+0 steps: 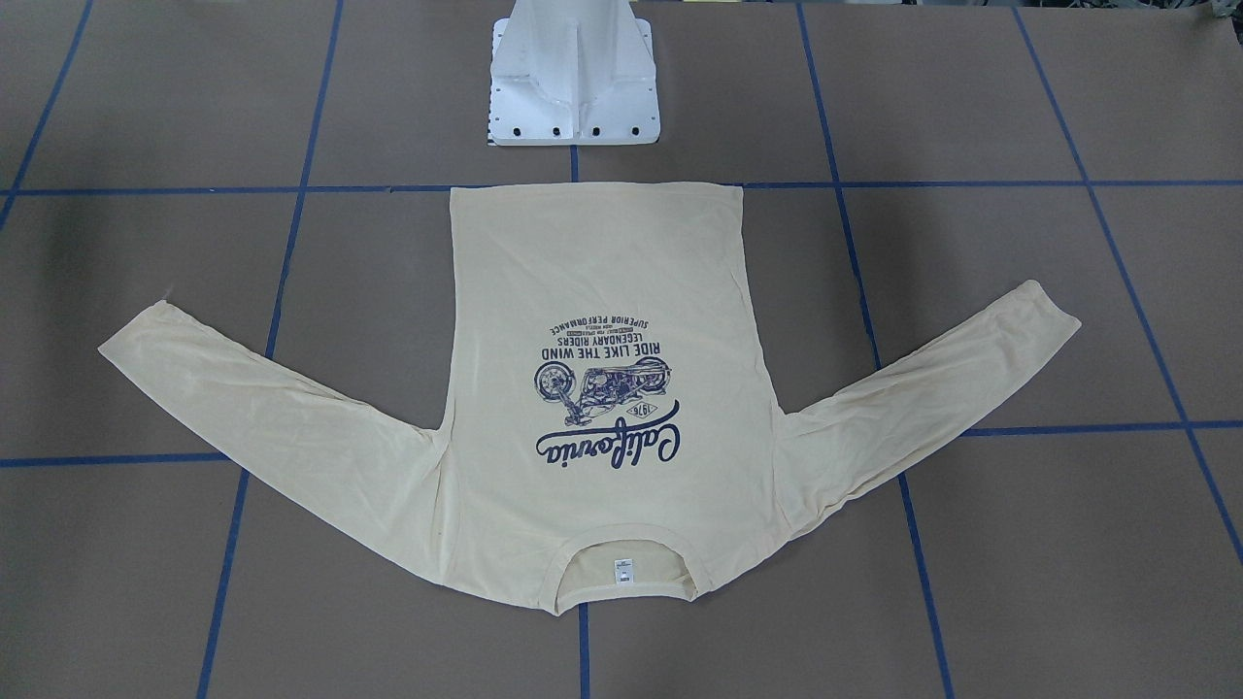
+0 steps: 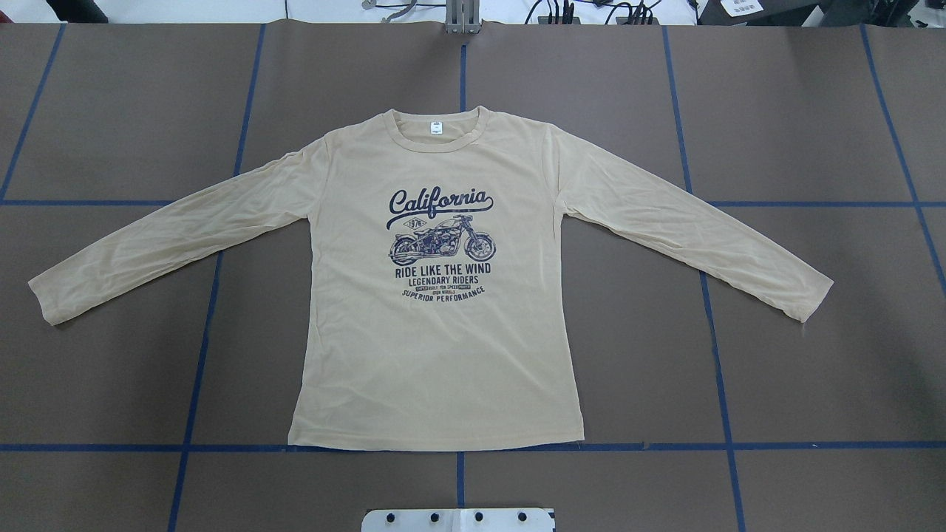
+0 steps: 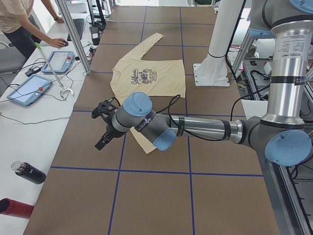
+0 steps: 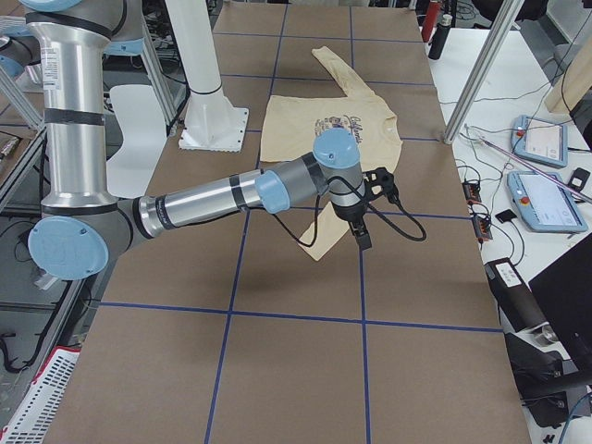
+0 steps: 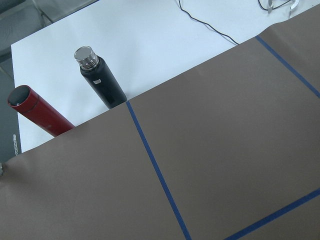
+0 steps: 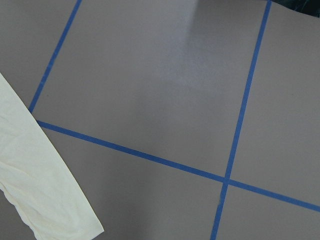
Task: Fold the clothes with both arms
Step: 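Move the right gripper toward the sleeve nearest it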
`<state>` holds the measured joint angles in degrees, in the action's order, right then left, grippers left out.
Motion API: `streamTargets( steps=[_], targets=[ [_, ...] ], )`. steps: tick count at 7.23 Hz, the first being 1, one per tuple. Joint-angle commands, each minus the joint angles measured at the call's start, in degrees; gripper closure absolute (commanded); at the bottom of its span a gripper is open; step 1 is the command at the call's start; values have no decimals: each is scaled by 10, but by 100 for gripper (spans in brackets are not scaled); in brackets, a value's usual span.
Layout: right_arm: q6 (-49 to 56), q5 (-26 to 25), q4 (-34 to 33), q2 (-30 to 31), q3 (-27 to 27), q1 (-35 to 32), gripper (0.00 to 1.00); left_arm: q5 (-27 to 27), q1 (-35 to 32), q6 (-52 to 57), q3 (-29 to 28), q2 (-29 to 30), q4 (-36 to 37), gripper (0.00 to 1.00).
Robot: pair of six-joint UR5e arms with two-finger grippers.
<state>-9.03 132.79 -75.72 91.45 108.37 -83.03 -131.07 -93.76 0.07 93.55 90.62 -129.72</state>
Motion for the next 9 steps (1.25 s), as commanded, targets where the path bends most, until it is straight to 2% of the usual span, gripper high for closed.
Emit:
streamTargets(
  steps=[1, 2, 3, 4, 5, 6, 9],
  targets=[
    [-243, -76, 159, 30, -1, 134, 1, 0, -1, -2, 3, -2, -9, 0],
    [-352, -138, 252, 49, -10, 203, 1, 0, 0, -2, 5, -2, -10, 0],
    [-398, -160, 304, 75, -24, 239, 1, 0, 0, -2, 5, -2, -10, 0],
    [-404, -162, 377, 103, -62, 247, 2, 0, -1, -2, 3, -2, -10, 0],
    [-449, -164, 472, 103, -129, 258, 3, 0, 0, -2, 1, -2, -10, 0],
    [-463, -182, 530, 103, -165, 271, 5, 0, -1, -2, 1, -2, -10, 0],
    [-465, -264, 529, 108, -178, 320, 19, 0, -1, 0, 6, -16, -10, 0]
  ],
)
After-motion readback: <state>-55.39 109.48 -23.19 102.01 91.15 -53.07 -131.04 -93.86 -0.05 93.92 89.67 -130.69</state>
